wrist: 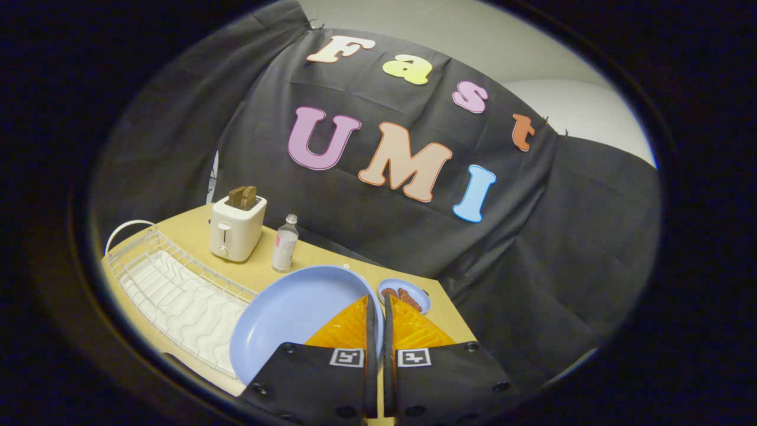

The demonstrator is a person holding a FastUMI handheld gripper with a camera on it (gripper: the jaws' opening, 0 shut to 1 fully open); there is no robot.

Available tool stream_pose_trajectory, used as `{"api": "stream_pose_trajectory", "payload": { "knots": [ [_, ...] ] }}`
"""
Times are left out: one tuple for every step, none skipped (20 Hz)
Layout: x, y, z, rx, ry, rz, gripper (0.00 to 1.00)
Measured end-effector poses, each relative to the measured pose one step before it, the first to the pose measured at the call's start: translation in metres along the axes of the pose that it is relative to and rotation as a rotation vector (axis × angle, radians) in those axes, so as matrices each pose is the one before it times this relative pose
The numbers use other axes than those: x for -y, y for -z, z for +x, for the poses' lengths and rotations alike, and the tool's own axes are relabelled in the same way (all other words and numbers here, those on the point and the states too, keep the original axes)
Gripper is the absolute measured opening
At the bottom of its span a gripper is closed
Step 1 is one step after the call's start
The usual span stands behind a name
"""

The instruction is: Take the plate from the dish rack, then take the spoon from the basket and place it into the plate.

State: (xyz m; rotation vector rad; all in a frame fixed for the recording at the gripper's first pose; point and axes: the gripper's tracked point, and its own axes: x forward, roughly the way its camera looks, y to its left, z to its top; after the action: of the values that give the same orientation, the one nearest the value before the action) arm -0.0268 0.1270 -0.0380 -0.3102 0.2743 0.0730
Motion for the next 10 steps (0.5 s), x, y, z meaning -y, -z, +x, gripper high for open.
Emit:
{"api": "stream_pose_trajectory", "payload": {
  "knots": [
    [0.00734,0.00433,-0.00149,-0.00129,-0.00338,0.01321,0.07],
    [0.00788,0.00616,-0.00076,-0.00598,-0.00339,0.01401,0.07],
    [0.00573,0.00527,-0.00112,-0.00714,-0.00685,0.01267,0.07],
    [0.00585,0.0049,-0.00008,-0.00347,-0.00669,0.01385,0.07],
    [0.00515,0.00594,-0.00055,-0.00665,-0.00854,0.01523,0.07],
    [0.0055,0.00674,0.00102,-0.01139,-0.0088,0.01461,0.07],
    [0.0045,0.00735,-0.00055,-0.01013,-0.00899,0.01752,0.07],
    [0.00458,0.00858,-0.0007,-0.01349,-0.00961,0.01764,0.07],
    [0.00414,0.0083,-0.00015,-0.01231,-0.01052,0.01512,0.07],
    [0.00304,0.00868,0.00064,-0.0119,-0.00817,0.01311,0.07]
  ]
}}
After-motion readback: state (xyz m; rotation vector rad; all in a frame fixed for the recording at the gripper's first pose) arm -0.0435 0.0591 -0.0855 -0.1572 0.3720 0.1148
